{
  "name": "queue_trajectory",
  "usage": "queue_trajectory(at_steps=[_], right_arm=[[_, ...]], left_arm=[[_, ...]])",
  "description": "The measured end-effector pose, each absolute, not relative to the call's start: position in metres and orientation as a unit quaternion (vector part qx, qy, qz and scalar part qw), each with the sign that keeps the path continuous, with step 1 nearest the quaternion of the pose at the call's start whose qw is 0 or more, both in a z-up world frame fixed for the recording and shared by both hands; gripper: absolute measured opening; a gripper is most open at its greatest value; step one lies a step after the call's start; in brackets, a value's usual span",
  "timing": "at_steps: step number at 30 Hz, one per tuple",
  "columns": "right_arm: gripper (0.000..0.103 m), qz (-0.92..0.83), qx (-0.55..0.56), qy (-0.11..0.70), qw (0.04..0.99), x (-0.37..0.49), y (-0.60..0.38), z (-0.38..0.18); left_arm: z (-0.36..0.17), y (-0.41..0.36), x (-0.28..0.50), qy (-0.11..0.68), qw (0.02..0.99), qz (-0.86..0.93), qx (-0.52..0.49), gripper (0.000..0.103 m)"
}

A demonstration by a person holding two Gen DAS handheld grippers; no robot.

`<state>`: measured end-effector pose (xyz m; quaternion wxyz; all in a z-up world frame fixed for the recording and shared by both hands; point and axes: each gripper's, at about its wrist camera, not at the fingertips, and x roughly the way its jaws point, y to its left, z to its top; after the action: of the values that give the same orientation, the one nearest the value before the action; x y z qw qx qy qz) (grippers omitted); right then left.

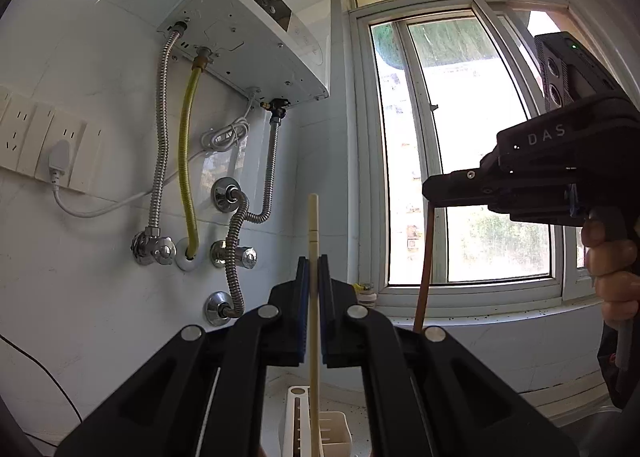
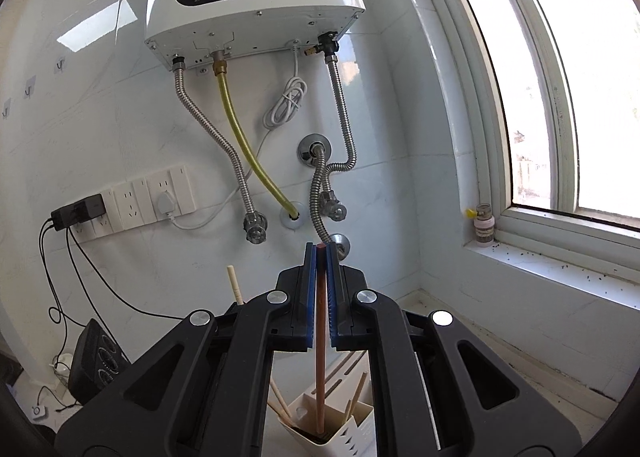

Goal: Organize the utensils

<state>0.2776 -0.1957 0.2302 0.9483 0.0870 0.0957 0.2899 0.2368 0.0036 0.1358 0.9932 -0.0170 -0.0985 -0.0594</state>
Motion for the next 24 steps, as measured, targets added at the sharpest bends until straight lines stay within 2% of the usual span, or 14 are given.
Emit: queue_trajectory(at_steps=[5, 13, 24], right_arm=[[0.005, 0.295, 0.082, 0.114, 0.945, 0.288, -0.195, 0.217], [0.005, 0.298, 0.078, 0.137, 0.941, 0.288, -0.200, 0.200], [0.005, 0.307, 0.081, 0.163, 0.934, 0.289, -0.200, 0.186]], left_arm=[[0.119, -0.004, 0.239, -0.109, 0.993, -0.037, -0.006, 0.004], [0.089, -0.031, 0.231, -0.121, 0.990, -0.010, 0.077, 0.004], [0.070, -0.022, 0.234, -0.054, 0.996, -0.025, 0.060, 0.004]])
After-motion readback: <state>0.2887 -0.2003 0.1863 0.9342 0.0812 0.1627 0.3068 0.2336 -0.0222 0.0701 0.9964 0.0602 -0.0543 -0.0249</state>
